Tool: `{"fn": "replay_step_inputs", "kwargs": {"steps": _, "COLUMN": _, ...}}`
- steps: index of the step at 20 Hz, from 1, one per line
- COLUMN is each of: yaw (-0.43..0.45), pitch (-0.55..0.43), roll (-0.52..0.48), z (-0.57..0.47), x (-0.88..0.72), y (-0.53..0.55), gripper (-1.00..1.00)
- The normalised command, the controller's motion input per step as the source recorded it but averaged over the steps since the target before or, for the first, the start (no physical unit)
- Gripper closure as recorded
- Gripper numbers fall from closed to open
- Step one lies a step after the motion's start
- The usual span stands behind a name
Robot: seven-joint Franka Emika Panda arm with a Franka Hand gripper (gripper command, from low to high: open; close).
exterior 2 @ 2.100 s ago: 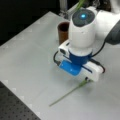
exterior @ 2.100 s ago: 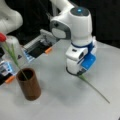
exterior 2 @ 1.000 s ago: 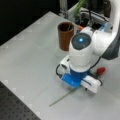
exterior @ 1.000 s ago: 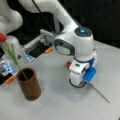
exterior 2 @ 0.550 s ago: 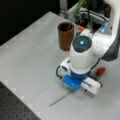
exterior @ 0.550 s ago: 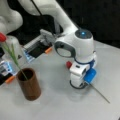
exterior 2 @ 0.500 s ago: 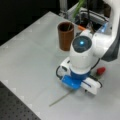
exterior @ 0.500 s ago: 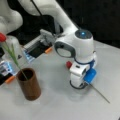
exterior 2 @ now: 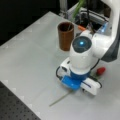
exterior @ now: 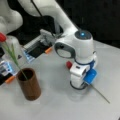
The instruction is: Flower insertion into a vase
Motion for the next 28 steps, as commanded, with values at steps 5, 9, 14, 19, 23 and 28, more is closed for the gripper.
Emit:
{"fn": "replay_step_inputs", "kwargs": {"steps": 5, "yaw": 0.050, "pitch": 0.003, "roll": -0.202, "z": 0.02, "x": 0.14, "y": 0.10, "gripper": 1.00}}
{"fn": "replay_step_inputs", "kwargs": {"steps": 9, "yaw": 0.050, "pitch": 0.009, "roll": -0.212, "z": 0.01, "x": 0.13, "y": 0.11, "gripper": 1.00}}
{"fn": "replay_step_inputs", "kwargs": {"steps": 14, "yaw": 0.050, "pitch": 0.016, "roll": -0.220, "z": 0.02, "x": 0.11, "y": 0.11, "gripper": 1.00}}
{"fn": "replay_step_inputs", "kwargs": {"steps": 19, "yaw": 0.051, "pitch": 0.029, "roll": -0.229, "z": 0.04, "x": 0.09, "y": 0.11, "gripper": 1.00}}
{"fn": "replay_step_inputs", "kwargs": {"steps": 23, "yaw": 0.057, "pitch": 0.045, "roll": -0.227, "z": 0.12, "x": 0.04, "y": 0.10, "gripper": -1.00}}
{"fn": "replay_step_inputs", "kwargs": {"steps": 28, "yaw": 0.051, "pitch": 0.084, "roll": -0.213, "z": 0.18, "x": -0.02, "y": 0.08, "gripper": -1.00}}
